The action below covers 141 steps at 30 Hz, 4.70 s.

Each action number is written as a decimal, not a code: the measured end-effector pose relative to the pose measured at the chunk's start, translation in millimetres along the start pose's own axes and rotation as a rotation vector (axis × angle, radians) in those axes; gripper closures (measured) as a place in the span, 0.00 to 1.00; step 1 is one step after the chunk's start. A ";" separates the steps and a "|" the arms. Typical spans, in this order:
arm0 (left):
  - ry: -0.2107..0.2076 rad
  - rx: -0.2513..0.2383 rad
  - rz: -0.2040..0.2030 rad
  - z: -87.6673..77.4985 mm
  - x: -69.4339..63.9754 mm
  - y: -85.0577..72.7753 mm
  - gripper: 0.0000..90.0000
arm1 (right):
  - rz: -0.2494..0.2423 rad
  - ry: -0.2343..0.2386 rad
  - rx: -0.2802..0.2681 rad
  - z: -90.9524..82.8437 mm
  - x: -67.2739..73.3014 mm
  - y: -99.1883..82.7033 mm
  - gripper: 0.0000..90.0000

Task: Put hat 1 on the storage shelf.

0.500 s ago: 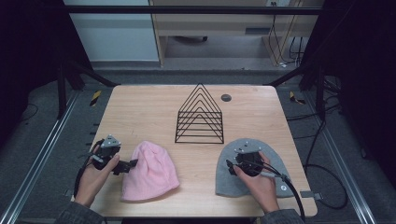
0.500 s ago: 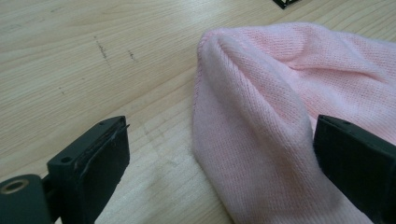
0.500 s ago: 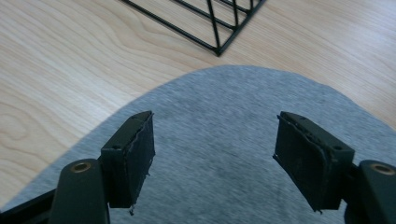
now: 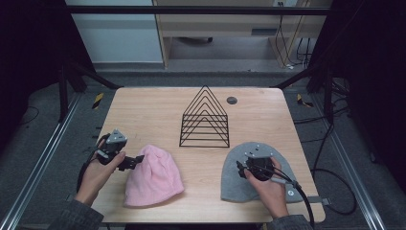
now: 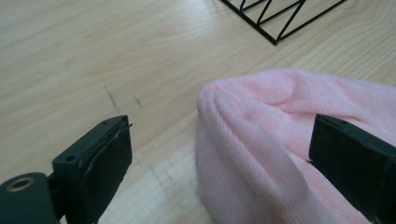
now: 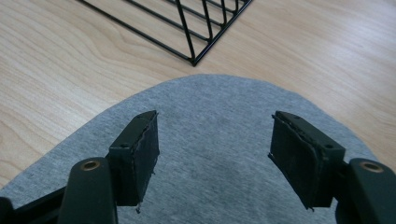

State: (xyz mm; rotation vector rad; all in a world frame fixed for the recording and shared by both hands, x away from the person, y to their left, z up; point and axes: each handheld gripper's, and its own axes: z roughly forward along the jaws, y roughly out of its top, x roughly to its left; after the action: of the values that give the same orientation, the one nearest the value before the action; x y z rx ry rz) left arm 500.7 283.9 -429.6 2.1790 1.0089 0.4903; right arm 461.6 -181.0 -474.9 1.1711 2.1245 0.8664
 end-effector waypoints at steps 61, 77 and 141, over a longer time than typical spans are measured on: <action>-0.089 0.167 -0.106 61.4 2.3 7.3 0.62 | 0.124 0.064 0.001 -15.7 -6.4 -6.7 0.31; -0.056 0.121 -0.025 38.1 -6.5 18.4 0.83 | 0.113 0.056 -0.012 -14.2 -7.3 -5.1 0.31; -0.090 -0.262 0.206 -69.5 -49.2 121.1 0.85 | -0.107 0.372 -0.161 2.0 99.7 91.9 0.48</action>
State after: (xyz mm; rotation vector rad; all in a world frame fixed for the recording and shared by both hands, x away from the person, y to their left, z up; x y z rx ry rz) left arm 492.6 218.0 -297.2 2.0559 0.6363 0.5795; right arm 463.9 -55.8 -422.7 0.8567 2.3291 1.2585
